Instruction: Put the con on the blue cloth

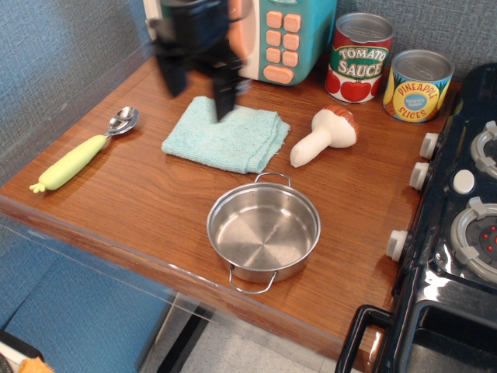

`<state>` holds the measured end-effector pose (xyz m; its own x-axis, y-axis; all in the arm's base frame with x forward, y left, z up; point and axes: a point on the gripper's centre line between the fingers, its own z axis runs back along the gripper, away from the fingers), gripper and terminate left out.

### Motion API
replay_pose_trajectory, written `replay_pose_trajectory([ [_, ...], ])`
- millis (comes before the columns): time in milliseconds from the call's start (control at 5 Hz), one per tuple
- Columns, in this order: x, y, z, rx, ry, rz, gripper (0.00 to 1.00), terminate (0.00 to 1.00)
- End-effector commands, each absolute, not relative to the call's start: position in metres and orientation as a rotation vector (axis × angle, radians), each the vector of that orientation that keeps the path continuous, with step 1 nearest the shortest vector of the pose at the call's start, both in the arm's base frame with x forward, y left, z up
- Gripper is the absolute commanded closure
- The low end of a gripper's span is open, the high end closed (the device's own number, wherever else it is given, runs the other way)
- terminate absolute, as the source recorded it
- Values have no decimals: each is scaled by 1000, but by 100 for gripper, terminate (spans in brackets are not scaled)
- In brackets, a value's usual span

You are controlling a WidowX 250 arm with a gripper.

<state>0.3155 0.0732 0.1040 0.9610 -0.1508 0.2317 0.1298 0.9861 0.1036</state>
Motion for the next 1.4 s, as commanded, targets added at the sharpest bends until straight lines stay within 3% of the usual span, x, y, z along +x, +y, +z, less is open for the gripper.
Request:
replay_pose_trajectory([
  [0,295,130,109,106,-298,-57,0,0],
  [200,296,146,101,129,-239,-47,0,0],
  [600,273,175,79,188,-139,-17,0,0],
  [1200,260,197,20,186,39,71,0,0],
])
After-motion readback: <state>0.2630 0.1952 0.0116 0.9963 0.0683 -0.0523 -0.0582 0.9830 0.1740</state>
